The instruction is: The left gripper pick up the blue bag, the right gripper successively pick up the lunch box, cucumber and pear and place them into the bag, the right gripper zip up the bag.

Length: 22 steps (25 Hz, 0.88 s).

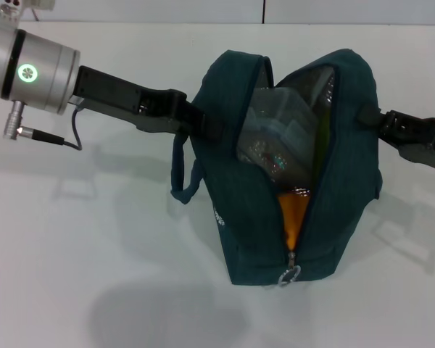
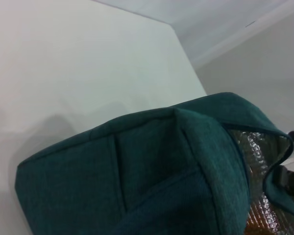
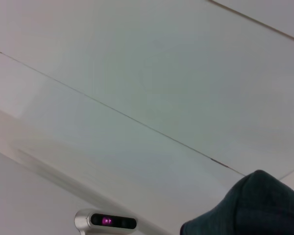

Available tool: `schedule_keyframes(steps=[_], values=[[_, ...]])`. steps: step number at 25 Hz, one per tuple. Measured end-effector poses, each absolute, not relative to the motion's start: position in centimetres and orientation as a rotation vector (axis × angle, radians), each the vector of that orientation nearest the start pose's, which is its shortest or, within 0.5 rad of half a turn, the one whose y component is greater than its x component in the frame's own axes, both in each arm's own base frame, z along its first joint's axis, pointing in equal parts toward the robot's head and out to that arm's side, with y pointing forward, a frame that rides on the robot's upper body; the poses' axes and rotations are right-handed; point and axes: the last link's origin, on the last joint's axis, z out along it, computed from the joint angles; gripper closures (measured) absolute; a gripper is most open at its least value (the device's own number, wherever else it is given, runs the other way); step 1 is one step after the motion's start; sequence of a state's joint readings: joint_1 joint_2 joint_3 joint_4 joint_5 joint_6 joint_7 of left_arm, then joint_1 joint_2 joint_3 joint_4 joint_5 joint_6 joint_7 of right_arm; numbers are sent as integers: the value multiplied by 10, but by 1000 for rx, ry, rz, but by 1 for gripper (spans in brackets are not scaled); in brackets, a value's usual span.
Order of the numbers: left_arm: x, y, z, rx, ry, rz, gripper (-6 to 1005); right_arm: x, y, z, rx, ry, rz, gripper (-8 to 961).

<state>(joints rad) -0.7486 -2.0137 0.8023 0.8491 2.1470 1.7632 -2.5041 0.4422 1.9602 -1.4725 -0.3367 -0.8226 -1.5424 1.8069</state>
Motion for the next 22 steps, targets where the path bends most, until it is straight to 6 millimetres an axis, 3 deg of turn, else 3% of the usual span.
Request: schedule_keyframes(steps=[11,17,22], values=[[-178,366,31,-2728,-1703,-403,944,259,308,7,-2241,1527,1546,905],[-178,366,31,-2729,-1701,-403,944,264,305,12,-2226,1505,1557,747],[-177,366,31,-2731,-1702,-405,943,270,297,28,-2248,1383,1583,461]])
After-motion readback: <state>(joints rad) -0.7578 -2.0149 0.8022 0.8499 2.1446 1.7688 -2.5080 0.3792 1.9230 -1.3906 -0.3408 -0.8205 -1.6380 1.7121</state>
